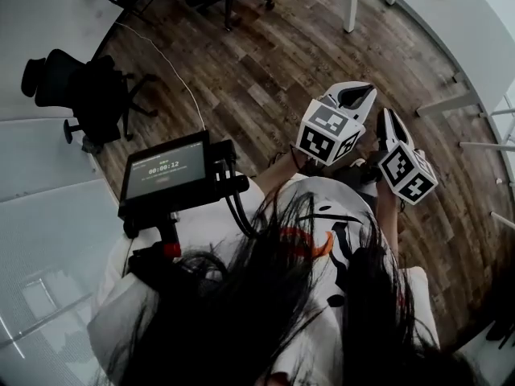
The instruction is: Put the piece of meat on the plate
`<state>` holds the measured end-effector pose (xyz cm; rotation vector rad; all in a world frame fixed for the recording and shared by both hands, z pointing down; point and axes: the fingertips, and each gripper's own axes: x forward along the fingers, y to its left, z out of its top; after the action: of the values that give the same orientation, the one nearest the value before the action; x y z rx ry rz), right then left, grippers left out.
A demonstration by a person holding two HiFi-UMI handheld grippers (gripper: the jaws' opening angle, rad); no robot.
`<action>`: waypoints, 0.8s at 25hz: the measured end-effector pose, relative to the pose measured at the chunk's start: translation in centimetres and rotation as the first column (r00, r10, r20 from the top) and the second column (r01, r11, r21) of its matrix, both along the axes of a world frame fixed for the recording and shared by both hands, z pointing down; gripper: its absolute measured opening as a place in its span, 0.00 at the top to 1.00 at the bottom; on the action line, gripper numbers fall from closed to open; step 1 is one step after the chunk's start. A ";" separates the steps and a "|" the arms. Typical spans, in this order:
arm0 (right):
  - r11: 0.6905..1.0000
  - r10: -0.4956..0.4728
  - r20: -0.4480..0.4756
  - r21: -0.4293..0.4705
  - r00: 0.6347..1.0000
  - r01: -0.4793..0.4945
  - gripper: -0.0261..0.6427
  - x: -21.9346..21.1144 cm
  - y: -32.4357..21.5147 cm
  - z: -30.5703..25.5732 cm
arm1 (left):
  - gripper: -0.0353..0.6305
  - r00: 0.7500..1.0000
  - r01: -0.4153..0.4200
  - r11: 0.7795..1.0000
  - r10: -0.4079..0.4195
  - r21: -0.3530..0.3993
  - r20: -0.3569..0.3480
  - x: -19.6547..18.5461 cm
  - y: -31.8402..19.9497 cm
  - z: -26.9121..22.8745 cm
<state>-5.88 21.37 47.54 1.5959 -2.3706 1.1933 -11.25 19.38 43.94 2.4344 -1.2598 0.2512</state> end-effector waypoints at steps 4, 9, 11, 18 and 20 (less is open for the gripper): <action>1.000 0.012 -0.005 0.020 1.000 -0.012 0.87 0.5 0.1 -0.3 | 0.94 1.000 -0.022 1.000 0.022 0.007 -0.003 0.6 0.2 0.0; 0.999 0.036 -0.016 0.039 0.999 -0.035 0.87 0.9 0.4 -0.3 | 0.94 0.999 -0.041 0.999 0.041 0.035 -0.015 0.7 0.2 -0.3; 0.998 0.047 -0.022 0.050 0.999 -0.046 0.87 0.9 0.6 -0.2 | 0.94 0.999 -0.047 0.998 0.047 0.045 -0.019 0.6 0.3 -0.1; 0.995 0.080 -0.036 0.067 0.996 -0.077 0.87 1.5 1.1 -0.1 | 0.94 0.997 -0.074 0.996 0.075 0.059 -0.026 0.8 0.6 -0.1; 0.995 0.082 -0.037 0.065 0.996 -0.079 0.87 1.9 1.1 -0.4 | 0.94 0.997 -0.077 0.995 0.079 0.057 -0.024 1.2 0.6 -0.4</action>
<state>-4.00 22.49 47.11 1.7327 -2.3642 1.0987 -10.00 19.95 43.58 2.5295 -1.1771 0.2067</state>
